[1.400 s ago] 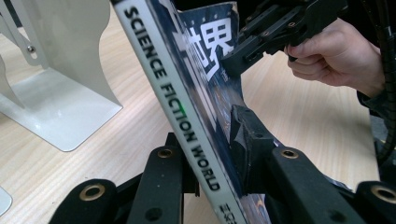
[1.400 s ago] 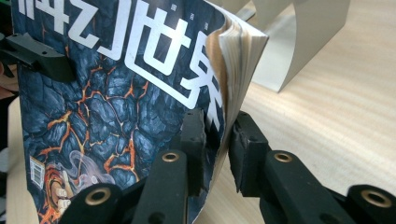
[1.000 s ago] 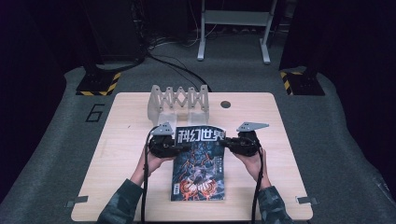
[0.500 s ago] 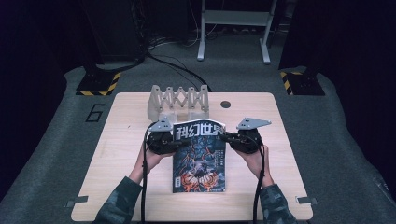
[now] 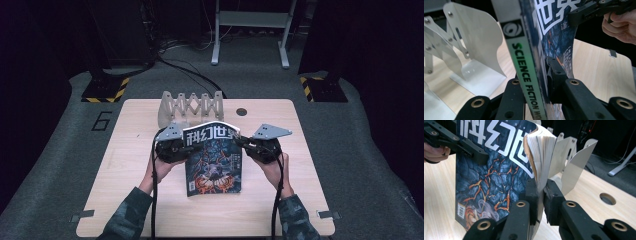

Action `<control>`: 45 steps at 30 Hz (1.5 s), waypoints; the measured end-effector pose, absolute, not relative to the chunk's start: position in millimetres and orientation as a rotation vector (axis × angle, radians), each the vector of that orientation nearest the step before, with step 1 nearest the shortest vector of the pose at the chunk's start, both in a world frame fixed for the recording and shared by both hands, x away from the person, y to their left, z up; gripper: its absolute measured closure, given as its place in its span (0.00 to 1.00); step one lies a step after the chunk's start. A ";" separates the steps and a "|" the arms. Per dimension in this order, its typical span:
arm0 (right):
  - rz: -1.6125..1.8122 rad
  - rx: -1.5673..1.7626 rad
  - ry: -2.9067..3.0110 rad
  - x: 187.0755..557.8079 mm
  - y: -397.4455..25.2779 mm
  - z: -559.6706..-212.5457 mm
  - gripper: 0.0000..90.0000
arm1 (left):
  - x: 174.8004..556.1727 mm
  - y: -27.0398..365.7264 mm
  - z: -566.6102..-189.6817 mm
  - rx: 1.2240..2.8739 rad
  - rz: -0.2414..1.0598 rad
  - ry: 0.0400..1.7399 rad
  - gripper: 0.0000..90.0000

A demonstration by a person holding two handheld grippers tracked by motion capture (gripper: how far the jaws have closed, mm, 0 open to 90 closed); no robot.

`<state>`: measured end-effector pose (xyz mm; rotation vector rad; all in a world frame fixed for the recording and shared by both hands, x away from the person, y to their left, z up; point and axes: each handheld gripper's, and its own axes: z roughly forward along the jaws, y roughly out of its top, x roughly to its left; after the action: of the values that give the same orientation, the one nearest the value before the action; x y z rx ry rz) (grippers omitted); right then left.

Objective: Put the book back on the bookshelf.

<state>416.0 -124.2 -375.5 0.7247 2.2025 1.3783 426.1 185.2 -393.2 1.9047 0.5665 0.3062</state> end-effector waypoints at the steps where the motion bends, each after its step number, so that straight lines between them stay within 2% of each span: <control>1: 1.382 0.728 2.191 415.5 -124.2 -374.2 0.92 | 425.3 184.8 -392.3 1.906 0.319 0.566 0.87; 10: 1.413 0.677 2.120 408.8 -125.5 -366.5 0.92 | 419.2 182.6 -388.3 1.881 0.437 0.480 0.90; 15: 1.442 0.685 2.121 409.3 -129.5 -367.9 0.92 | 417.5 183.3 -387.5 1.888 0.423 0.468 0.89; 22: 1.469 0.696 2.132 412.3 -133.3 -368.9 0.88 | 417.9 184.0 -381.4 1.872 0.389 0.468 0.69; 32: 1.493 0.708 2.126 413.3 -133.9 -370.1 0.87 | 423.2 187.7 -361.4 1.869 0.351 0.442 0.59; 45: 1.508 0.725 2.125 412.5 -135.3 -371.4 0.86 | 430.1 176.6 -334.4 1.957 0.347 0.371 0.64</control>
<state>412.5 -135.3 -371.4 0.7250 2.1252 1.5081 430.1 176.6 -334.4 1.9565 0.3705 0.3465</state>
